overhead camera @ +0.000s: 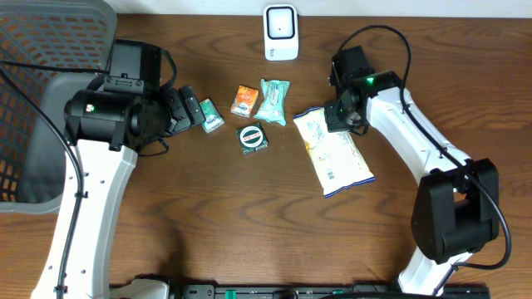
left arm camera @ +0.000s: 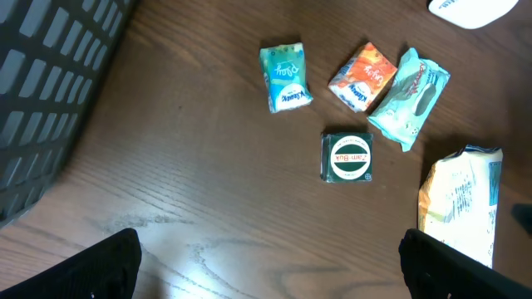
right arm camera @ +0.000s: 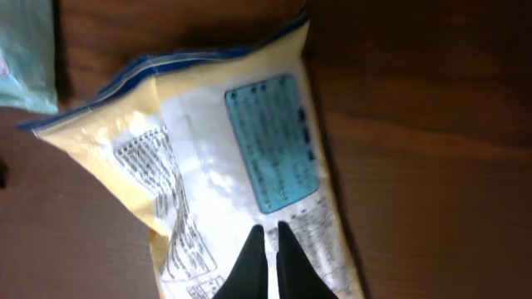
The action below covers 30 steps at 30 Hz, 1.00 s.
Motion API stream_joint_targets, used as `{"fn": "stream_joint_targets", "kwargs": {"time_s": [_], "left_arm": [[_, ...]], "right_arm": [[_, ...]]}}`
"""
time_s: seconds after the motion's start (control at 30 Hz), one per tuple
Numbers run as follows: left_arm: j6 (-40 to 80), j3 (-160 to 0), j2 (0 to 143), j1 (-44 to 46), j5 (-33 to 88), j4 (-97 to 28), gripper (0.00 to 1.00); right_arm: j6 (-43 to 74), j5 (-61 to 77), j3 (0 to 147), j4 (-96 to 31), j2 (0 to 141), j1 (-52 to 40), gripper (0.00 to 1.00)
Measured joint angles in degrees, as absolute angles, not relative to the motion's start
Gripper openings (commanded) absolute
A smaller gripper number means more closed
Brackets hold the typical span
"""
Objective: Scan the item barcode
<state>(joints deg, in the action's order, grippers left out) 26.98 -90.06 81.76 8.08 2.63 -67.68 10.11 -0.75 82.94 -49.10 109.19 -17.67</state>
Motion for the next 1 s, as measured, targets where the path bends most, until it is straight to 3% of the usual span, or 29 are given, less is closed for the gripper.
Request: {"fn": "stream_joint_targets", "kwargs": {"time_s": [0.23, 0.6, 0.9, 1.0], "left_arm": [[26.98, -90.06, 81.76, 8.08, 2.63, -67.68, 0.98], [26.98, -90.06, 81.76, 8.08, 2.63, -67.68, 0.97], [26.96, -90.06, 81.76, 8.08, 2.63, -67.68, 0.98], [26.98, -90.06, 81.76, 8.08, 2.63, -67.66, 0.98]], "right_arm": [[9.89, 7.01, 70.74, -33.98, 109.30, -17.69, 0.01], [9.80, 11.38, 86.02, -44.53, 109.69, -17.69, 0.01], [10.55, 9.30, 79.05, -40.77, 111.57, -17.76, 0.01], [11.35, 14.57, 76.66, -36.01, 116.31, -18.17, 0.02]]}}
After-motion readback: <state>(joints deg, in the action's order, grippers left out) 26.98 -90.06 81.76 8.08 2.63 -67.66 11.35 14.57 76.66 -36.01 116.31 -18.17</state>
